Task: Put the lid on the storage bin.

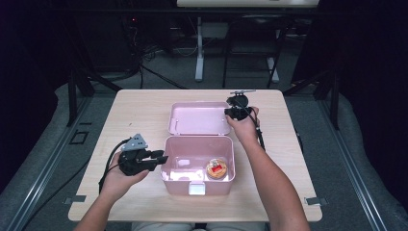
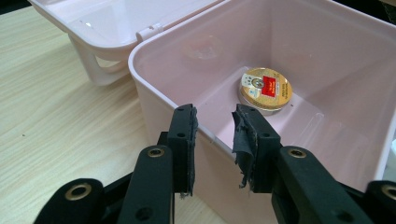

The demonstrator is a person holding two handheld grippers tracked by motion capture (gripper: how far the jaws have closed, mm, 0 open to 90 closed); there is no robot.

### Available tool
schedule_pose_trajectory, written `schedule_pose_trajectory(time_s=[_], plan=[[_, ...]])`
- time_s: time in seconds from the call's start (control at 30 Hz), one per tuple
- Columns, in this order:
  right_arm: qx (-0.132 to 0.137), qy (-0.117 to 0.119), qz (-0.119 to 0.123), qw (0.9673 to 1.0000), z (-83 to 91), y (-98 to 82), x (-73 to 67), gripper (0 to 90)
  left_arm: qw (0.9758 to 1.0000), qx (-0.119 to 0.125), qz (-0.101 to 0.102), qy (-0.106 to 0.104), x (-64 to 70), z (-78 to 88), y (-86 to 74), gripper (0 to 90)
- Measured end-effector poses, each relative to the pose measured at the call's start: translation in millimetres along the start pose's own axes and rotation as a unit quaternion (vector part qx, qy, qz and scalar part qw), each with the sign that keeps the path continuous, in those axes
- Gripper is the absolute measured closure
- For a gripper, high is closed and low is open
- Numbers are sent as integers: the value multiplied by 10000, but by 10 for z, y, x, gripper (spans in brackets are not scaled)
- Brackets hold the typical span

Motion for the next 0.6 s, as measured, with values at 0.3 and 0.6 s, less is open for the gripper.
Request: schedule_pose_trajectory(time_s=[0.3,0.6], plan=[[145,64,-38,9999,73,56,1,809,10000,4,-10,6,2,0,-1,686],[306,52,93,9995,180,149,-32,822,10000,-2,-17,10,1,0,-1,686]])
Point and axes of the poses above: each handheld gripper's, and its own axes: z roughly backward along the jaws, y roughly out of its top, x roughly to its right, the point moved 3 cm from there along -z, roughly forward along the jaws, and after that the axes turned 10 degrees about x, right-handed, at the moved point
